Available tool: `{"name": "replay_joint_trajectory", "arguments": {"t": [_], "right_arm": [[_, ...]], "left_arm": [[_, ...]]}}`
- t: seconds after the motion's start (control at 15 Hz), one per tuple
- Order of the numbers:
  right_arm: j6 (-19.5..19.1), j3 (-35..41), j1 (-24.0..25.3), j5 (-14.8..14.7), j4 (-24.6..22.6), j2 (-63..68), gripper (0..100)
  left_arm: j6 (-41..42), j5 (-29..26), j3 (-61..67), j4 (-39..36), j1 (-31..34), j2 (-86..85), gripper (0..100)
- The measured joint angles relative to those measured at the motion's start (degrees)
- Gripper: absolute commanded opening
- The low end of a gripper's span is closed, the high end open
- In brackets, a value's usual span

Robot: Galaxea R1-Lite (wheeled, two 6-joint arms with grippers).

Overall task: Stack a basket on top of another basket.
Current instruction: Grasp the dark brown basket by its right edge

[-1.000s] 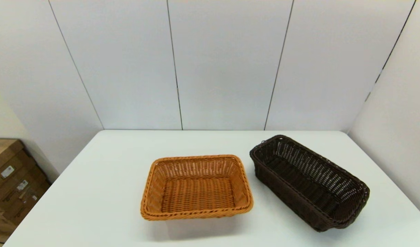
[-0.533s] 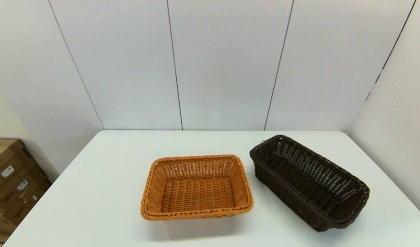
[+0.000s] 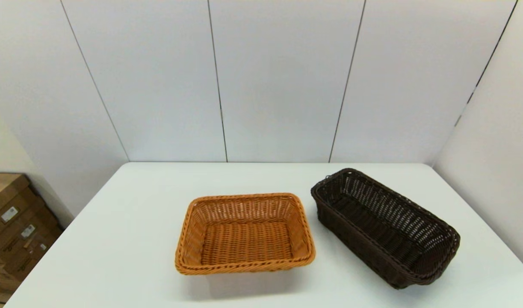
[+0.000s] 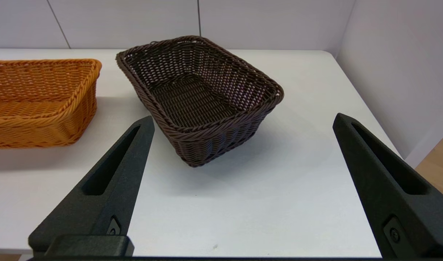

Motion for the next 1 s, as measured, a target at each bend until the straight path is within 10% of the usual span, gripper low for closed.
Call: {"name": "replay_joint_trajectory", "arguments": {"t": [1.0], "right_arm": [[0.0,0.0,0.0,0.0,0.0,0.0,100]], "left_arm": [[2.2,5.2,10.2,-15.8,0.0,-0.1,100]]}}
